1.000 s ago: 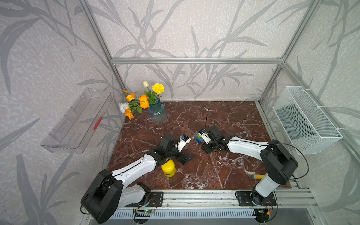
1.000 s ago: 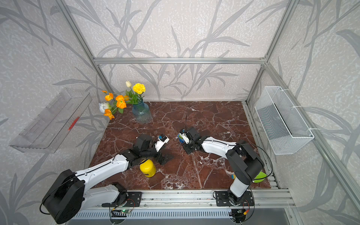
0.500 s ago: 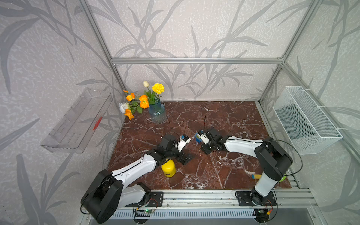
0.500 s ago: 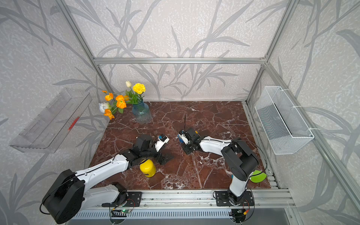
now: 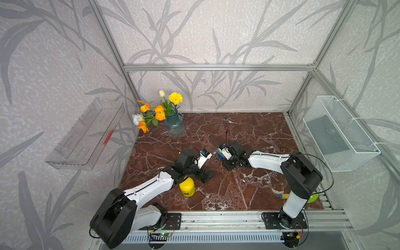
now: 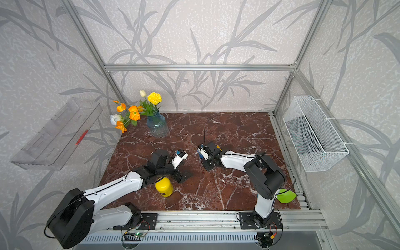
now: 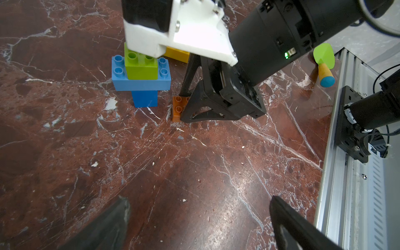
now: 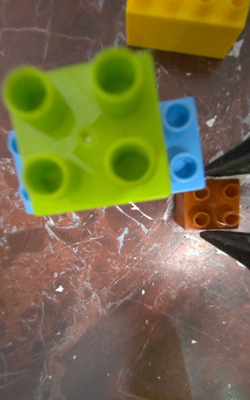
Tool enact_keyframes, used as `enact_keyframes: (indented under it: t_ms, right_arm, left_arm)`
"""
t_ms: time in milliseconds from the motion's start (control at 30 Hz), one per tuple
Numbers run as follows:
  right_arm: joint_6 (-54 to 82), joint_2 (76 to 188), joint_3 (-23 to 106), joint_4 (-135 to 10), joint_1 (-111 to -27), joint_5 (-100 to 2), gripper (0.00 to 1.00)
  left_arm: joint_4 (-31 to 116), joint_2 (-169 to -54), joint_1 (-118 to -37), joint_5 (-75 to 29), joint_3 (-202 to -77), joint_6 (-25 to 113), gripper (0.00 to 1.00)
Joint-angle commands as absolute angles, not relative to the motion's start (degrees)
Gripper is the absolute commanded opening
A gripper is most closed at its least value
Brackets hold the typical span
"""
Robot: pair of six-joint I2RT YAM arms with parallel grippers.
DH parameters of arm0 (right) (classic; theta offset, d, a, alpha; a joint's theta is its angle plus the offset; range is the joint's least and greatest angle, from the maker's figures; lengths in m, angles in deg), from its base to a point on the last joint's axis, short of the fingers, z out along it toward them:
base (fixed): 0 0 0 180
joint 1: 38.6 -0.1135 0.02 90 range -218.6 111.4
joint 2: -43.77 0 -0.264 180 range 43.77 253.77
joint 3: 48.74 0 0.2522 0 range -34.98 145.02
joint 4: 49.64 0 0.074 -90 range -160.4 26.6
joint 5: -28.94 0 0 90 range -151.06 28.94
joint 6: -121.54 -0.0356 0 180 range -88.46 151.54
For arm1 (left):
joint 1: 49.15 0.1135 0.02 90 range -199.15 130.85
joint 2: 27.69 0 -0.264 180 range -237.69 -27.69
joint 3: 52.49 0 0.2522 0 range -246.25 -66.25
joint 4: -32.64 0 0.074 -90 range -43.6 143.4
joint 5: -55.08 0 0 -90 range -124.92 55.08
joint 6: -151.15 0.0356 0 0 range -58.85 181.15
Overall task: Assemble the letter f with lego
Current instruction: Pick up the lego brick from the center of the board.
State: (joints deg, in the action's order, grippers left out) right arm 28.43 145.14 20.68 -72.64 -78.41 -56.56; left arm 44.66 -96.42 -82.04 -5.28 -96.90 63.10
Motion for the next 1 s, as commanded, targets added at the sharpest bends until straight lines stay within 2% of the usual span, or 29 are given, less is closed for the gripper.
enact_keyframes:
  t_ms: [0, 467, 967]
  right_arm:
    - [28.83, 145.9, 22.21, -73.32, -78.5, -56.92, 0.4]
    - [29.55, 144.86, 21.36, -73.95, -78.5, -55.83, 0.3]
    - [30.94, 134.3, 19.86, -80.96, -78.68, -53.76, 0.3]
  left_arm:
    - [44.91, -96.82, -82.19, -5.22, -98.33, 63.71, 0.99]
    - [44.93, -97.19, -82.15, -4.83, -98.51, 63.7, 1.0]
    - [44.93, -96.78, -82.15, -4.63, -98.42, 63.75, 0.99]
